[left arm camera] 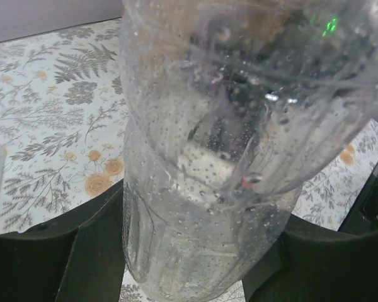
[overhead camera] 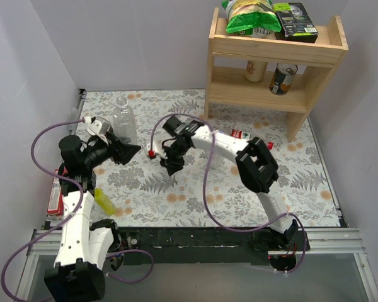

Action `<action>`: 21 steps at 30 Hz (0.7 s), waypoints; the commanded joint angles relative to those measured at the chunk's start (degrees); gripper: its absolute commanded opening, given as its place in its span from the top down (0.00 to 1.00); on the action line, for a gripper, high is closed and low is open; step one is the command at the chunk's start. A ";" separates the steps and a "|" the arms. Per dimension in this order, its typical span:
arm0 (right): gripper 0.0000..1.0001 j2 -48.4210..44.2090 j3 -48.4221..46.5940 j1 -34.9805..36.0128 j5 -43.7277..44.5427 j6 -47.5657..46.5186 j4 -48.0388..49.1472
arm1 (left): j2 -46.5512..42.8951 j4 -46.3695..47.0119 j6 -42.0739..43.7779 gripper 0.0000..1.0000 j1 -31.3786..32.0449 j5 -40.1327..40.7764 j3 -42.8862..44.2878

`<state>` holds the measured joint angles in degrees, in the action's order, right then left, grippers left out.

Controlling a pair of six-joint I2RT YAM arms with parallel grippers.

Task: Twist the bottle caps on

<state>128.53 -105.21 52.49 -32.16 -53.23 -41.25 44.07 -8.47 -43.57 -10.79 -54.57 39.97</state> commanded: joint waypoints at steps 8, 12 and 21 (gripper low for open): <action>0.76 -32.96 -7.47 -17.50 -22.60 10.34 -12.09 | 13.22 7.06 21.32 1.00 16.03 -10.21 0.30; 0.71 -39.31 -7.91 -17.60 -19.70 6.48 -16.13 | 13.23 13.38 23.27 1.00 23.16 -8.20 -8.21; 0.71 -43.37 -1.93 -13.47 -18.21 -0.28 -27.62 | 16.30 29.37 20.38 1.00 36.80 -0.02 -20.01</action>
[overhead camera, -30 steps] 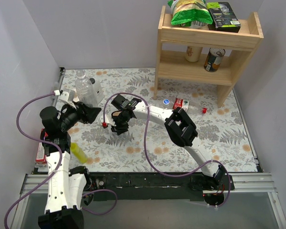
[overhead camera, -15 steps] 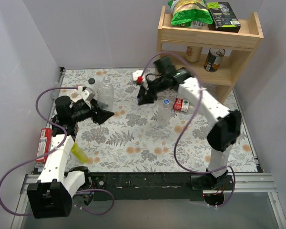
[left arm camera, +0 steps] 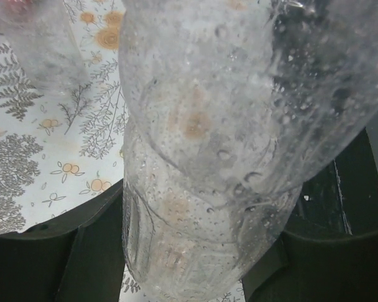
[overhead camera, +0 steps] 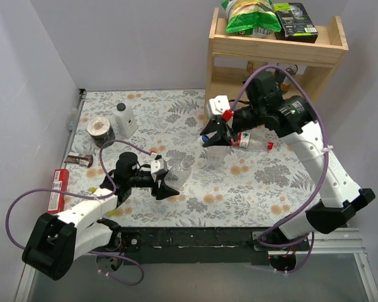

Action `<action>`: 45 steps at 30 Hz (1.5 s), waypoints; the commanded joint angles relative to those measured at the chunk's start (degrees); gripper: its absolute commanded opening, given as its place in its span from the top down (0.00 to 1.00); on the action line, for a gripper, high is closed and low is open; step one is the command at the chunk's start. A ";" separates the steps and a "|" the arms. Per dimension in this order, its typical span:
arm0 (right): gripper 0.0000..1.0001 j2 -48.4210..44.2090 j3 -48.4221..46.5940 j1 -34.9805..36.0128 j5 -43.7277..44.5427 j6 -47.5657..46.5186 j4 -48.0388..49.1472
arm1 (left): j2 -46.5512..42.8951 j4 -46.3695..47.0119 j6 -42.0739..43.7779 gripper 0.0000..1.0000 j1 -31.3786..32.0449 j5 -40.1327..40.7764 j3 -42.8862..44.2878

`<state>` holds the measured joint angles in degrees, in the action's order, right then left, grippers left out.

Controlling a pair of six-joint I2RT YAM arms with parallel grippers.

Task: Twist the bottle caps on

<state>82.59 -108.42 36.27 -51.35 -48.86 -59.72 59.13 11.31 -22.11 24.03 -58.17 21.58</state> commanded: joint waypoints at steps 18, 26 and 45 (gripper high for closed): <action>0.73 7.94 0.84 14.00 5.65 -13.19 -11.73 | -1.83 18.31 -2.85 1.00 4.18 5.09 -9.28; 0.72 7.33 2.34 16.20 7.58 -12.84 -7.86 | -2.01 17.17 -2.15 1.00 4.62 4.82 -8.84; 0.73 8.12 3.74 17.61 10.31 -18.90 -12.43 | -1.39 21.73 -2.58 1.00 5.06 5.61 -7.26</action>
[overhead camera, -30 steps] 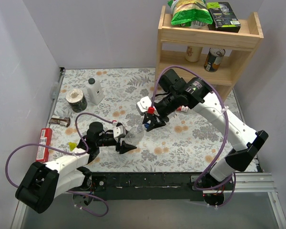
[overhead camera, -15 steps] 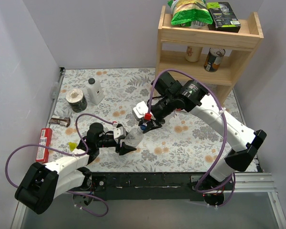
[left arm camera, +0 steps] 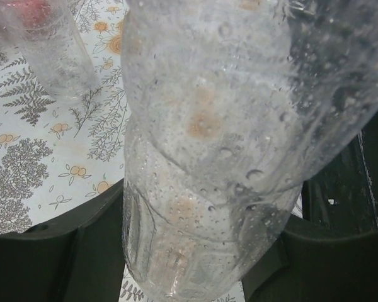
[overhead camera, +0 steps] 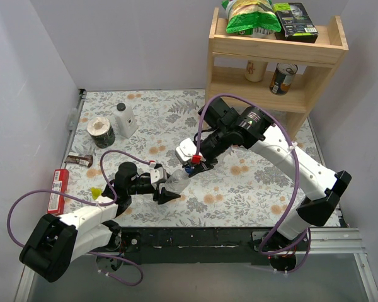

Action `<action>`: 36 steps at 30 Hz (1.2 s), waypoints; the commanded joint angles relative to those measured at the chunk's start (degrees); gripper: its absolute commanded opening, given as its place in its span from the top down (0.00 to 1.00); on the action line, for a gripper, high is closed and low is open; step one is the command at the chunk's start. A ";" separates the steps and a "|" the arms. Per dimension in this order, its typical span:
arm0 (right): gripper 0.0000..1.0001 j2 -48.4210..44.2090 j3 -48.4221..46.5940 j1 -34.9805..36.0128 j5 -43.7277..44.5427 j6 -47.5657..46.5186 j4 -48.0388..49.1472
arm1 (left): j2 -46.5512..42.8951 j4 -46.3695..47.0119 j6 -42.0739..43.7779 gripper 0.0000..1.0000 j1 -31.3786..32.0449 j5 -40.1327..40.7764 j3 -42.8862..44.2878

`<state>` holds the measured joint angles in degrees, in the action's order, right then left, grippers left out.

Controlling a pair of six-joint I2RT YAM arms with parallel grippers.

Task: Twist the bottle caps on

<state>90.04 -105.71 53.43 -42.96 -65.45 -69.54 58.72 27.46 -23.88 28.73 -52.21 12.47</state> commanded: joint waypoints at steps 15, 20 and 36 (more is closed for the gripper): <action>0.77 1.10 5.07 -0.78 4.02 15.23 5.80 | -1.85 17.00 -8.37 1.00 0.36 10.36 0.71; 0.81 5.14 4.38 -1.84 13.24 39.84 11.80 | -1.85 17.62 -7.76 1.00 0.80 18.09 1.42; 0.99 6.73 3.84 -1.92 24.41 62.46 14.96 | -2.73 12.79 -15.83 1.00 0.80 21.89 0.80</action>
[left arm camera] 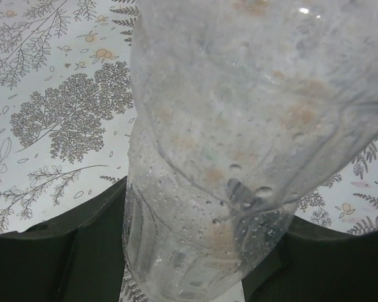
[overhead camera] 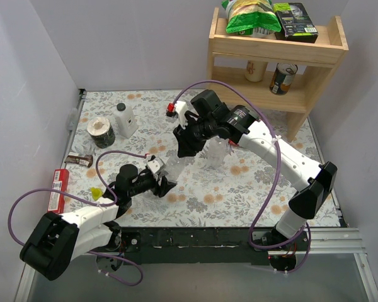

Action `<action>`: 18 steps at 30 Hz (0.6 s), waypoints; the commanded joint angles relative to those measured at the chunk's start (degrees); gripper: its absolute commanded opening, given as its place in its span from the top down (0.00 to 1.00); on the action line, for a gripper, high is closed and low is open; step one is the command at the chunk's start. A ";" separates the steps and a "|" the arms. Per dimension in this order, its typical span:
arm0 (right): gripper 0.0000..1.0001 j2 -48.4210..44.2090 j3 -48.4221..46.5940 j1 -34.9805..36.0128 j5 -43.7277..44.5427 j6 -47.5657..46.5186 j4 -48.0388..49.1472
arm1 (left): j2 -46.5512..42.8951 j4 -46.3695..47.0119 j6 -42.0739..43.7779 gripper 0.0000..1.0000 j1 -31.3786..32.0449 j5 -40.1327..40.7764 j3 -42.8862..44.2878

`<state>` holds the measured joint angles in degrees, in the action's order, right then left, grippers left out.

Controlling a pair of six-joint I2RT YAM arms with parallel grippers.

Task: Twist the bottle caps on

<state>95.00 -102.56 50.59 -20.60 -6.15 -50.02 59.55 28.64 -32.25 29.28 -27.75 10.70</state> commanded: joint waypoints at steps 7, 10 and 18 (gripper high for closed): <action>0.99 0.54 5.79 -1.02 1.96 4.22 -0.96 | -3.65 13.45 -10.29 1.00 0.34 -5.64 3.45; 0.99 0.10 6.50 -1.46 3.72 4.31 1.24 | -3.56 13.54 -10.90 1.00 0.25 -10.03 4.68; 0.99 0.45 5.97 -1.72 4.35 1.50 -0.25 | -4.09 11.35 -8.89 1.00 0.25 -11.63 4.68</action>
<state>93.67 -98.83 48.64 -19.00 -2.04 -44.64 59.27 27.44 -42.98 29.30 -34.37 10.85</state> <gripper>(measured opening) 0.396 0.556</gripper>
